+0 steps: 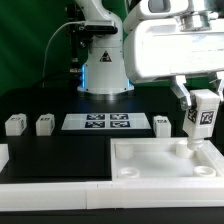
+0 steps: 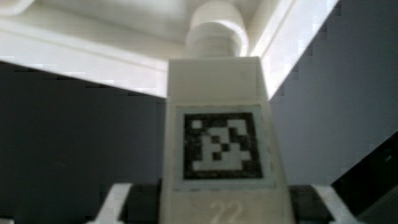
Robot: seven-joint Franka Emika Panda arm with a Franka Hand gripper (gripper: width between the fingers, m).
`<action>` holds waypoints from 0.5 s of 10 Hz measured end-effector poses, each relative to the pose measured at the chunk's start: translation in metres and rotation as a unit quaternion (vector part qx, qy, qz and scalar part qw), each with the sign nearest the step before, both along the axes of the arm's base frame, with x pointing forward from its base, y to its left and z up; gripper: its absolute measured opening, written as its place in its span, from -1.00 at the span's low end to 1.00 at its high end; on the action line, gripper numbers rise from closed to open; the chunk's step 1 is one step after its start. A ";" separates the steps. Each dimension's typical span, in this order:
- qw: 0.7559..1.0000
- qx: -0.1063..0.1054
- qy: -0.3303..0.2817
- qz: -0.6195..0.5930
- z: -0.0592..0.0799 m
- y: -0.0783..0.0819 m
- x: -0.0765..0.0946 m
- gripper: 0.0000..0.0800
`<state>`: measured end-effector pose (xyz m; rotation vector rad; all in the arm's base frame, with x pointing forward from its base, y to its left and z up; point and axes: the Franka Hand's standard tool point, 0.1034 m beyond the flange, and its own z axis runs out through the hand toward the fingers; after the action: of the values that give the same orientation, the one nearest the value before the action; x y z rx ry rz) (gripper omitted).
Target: Assemble one leg
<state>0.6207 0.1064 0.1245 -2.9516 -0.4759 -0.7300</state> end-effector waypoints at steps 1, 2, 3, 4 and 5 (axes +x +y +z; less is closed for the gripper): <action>1.000 0.000 -0.006 0.001 0.000 0.000 0.001 -0.27; 0.999 0.001 -0.033 0.001 0.001 -0.003 0.003 -0.27; 0.998 0.002 -0.059 0.000 -0.001 -0.006 0.003 -0.27; 0.999 0.004 -0.051 -0.002 -0.003 -0.003 0.001 -0.27; 0.999 0.007 -0.051 -0.004 -0.003 0.002 0.001 -0.27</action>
Offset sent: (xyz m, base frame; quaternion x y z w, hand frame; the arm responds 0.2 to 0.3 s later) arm 0.0000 0.0000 0.0000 0.0000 0.0000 0.0000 1.0000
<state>0.6214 0.1085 0.1212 -2.9156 -0.4642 -0.8836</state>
